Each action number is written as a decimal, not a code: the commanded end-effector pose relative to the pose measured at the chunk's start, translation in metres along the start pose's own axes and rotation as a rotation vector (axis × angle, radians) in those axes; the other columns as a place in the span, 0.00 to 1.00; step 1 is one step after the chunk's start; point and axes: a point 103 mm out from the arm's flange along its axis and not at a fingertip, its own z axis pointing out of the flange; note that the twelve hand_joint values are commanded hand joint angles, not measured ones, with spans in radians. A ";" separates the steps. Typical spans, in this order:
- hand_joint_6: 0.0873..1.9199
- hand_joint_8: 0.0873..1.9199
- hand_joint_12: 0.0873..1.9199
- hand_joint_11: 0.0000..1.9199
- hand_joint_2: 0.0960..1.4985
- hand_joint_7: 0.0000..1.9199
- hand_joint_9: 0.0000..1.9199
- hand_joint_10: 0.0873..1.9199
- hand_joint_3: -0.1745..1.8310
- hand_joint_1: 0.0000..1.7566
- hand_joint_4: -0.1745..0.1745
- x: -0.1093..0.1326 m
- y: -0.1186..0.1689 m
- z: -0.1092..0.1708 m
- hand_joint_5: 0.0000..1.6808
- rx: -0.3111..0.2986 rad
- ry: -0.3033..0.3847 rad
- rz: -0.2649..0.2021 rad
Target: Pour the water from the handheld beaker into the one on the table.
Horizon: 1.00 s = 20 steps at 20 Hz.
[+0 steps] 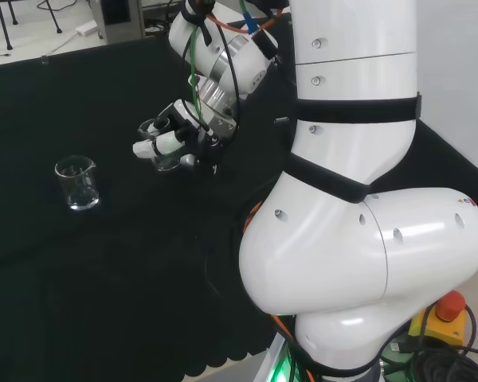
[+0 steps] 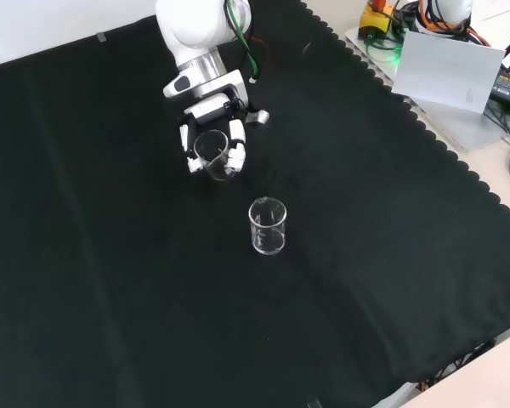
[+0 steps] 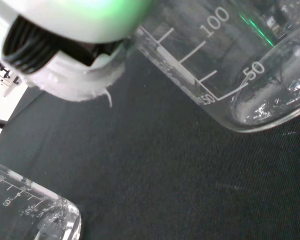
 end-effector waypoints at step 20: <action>0.29 0.00 0.39 0.65 0.33 0.85 0.79 0.00 0.46 0.74 0.60 -0.004 0.001 -0.015 0.79 0.009 0.012 -0.021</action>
